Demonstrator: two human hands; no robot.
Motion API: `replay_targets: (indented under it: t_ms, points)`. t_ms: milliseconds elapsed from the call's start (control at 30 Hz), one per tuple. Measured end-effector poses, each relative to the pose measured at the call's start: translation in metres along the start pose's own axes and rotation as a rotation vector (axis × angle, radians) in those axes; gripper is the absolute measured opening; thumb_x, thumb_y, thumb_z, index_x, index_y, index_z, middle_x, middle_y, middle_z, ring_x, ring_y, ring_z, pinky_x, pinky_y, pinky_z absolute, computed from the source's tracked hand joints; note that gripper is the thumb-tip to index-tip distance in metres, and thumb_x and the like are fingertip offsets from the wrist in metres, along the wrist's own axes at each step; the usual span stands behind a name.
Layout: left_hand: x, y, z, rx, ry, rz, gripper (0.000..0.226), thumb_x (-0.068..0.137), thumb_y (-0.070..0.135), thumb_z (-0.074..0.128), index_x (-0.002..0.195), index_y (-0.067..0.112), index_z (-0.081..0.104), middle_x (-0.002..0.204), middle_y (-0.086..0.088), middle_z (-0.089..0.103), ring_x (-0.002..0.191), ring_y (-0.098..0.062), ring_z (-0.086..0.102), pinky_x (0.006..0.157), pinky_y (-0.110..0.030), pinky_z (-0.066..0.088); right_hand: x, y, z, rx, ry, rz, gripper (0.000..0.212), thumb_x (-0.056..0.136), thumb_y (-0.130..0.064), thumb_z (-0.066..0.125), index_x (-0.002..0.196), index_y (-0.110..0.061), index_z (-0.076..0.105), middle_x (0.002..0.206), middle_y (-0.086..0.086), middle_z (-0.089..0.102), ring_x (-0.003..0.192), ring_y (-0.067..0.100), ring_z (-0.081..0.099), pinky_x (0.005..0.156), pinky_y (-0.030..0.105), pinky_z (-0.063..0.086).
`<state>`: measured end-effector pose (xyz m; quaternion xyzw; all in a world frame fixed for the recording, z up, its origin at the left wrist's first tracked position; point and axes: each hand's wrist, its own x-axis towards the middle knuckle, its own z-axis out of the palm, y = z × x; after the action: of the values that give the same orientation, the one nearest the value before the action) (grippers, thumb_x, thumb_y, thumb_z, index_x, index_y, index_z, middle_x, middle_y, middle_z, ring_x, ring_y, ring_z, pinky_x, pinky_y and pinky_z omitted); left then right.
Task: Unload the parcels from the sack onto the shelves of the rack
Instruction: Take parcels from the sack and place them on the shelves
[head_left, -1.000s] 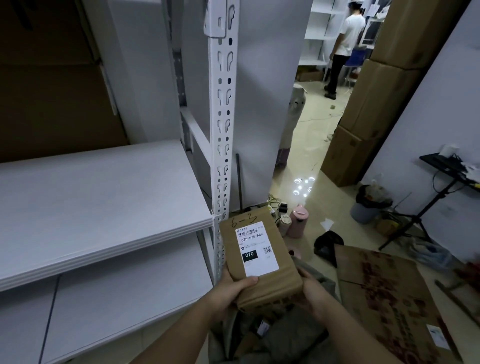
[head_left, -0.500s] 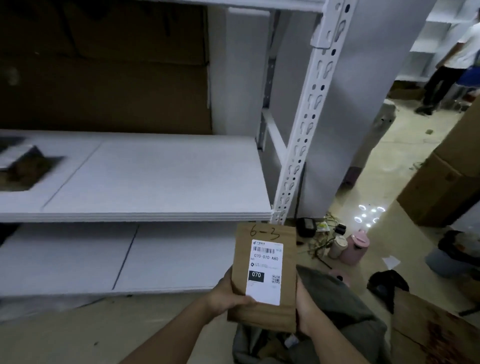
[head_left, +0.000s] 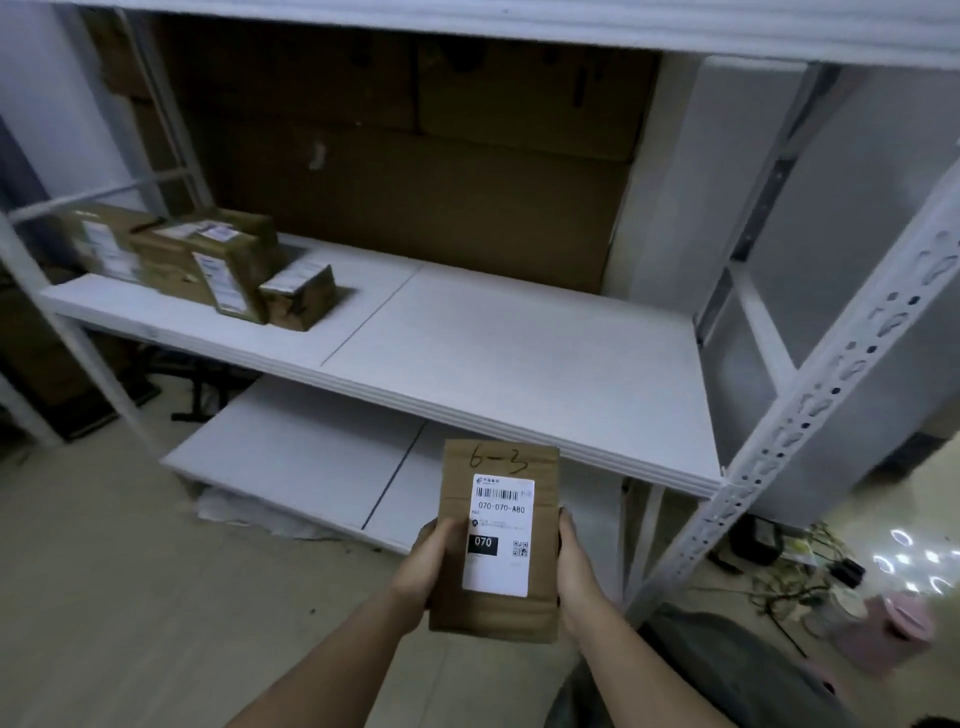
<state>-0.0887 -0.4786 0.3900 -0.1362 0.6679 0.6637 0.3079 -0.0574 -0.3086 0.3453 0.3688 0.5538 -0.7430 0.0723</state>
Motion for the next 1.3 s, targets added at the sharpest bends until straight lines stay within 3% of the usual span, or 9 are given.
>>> replay_targets:
  t_ms: [100,333,433,600,800,900,1000,1167,1300]
  points:
    - [0.011,0.010,-0.056,-0.025,0.044,0.006,0.031,0.095,0.043,0.044,0.119,0.025,0.051,0.106,0.005,0.062,0.090,-0.008,0.056,0.066,-0.028,0.042,0.004,-0.003,0.067,0.017,-0.131,0.010,0.070,0.087,-0.076,0.031,0.109,-0.022,0.070,0.107,0.007,0.073,0.102,0.027,0.067,0.103,0.046,0.046]
    - [0.026,0.045,-0.213,-0.074,0.087,0.068,0.021,0.098,0.033,0.045,0.105,0.018,0.058,0.095,0.004,0.063,0.081,-0.006,0.058,0.061,-0.020,0.041,0.012,0.009,0.229,-0.244,-0.258,-0.095,0.056,0.086,-0.063,0.054,0.128,-0.026,0.057,0.122,-0.003,0.067,0.112,0.017,0.062,0.106,0.044,0.044]
    - [0.039,0.055,-0.287,-0.048,0.115,0.089,0.057,0.080,0.049,0.056,0.126,0.014,0.054,0.107,0.002,0.067,0.094,-0.010,0.063,0.066,-0.021,0.045,0.016,0.016,0.301,-0.308,-0.286,-0.072,0.054,0.090,-0.057,0.053,0.131,-0.021,0.052,0.125,0.000,0.065,0.113,0.019,0.062,0.104,0.041,0.045]
    - [0.059,0.071,-0.378,-0.038,0.190,0.093,0.027,0.097,0.026,0.049,0.121,0.016,0.056,0.104,0.006,0.066,0.088,-0.004,0.060,0.065,-0.015,0.044,0.024,0.015,0.398,-0.353,-0.356,-0.101,0.041,0.095,-0.046,0.053,0.126,-0.019,0.059,0.115,-0.002,0.070,0.103,0.015,0.067,0.092,0.034,0.053]
    - [0.093,0.096,-0.452,0.002,0.270,0.098,0.012,0.099,0.018,0.045,0.099,0.023,0.056,0.090,0.009,0.061,0.082,-0.006,0.057,0.063,-0.015,0.041,0.051,0.015,0.483,-0.403,-0.416,-0.092,0.023,0.096,-0.036,0.054,0.114,-0.023,0.061,0.103,-0.006,0.070,0.085,0.003,0.066,0.059,0.015,0.049]
    - [0.127,0.106,-0.489,0.040,0.258,0.052,0.030,0.095,0.018,0.051,0.124,0.014,0.056,0.114,-0.001,0.066,0.101,-0.016,0.062,0.075,-0.022,0.046,0.079,0.010,0.519,-0.471,-0.452,-0.080,0.028,0.095,-0.030,0.059,0.121,-0.019,0.061,0.110,-0.002,0.070,0.091,0.008,0.067,0.063,0.017,0.051]
    - [0.161,0.117,-0.522,0.053,0.286,0.009,0.043,0.091,0.021,0.058,0.133,0.011,0.051,0.121,-0.005,0.064,0.108,-0.020,0.061,0.088,-0.028,0.047,0.109,0.004,0.553,-0.525,-0.518,-0.065,0.015,0.093,-0.025,0.062,0.108,-0.029,0.058,0.107,-0.008,0.068,0.088,0.004,0.065,0.062,0.018,0.049]
    - [0.200,0.151,-0.569,0.052,0.294,-0.090,0.029,0.093,0.018,0.054,0.121,0.008,0.058,0.116,-0.010,0.066,0.093,-0.019,0.063,0.065,-0.020,0.046,0.151,-0.015,0.610,-0.596,-0.591,-0.034,0.018,0.093,-0.027,0.064,0.103,-0.033,0.051,0.100,-0.017,0.062,0.084,0.001,0.060,0.060,0.020,0.046]
    - [0.223,0.177,-0.607,0.080,0.319,-0.118,0.048,0.084,0.035,0.062,0.124,0.010,0.053,0.113,-0.006,0.065,0.096,-0.019,0.063,0.078,-0.028,0.050,0.175,-0.030,0.653,-0.665,-0.617,-0.013,0.029,0.093,-0.031,0.062,0.117,-0.033,0.046,0.105,-0.013,0.060,0.084,0.001,0.058,0.058,0.018,0.045]
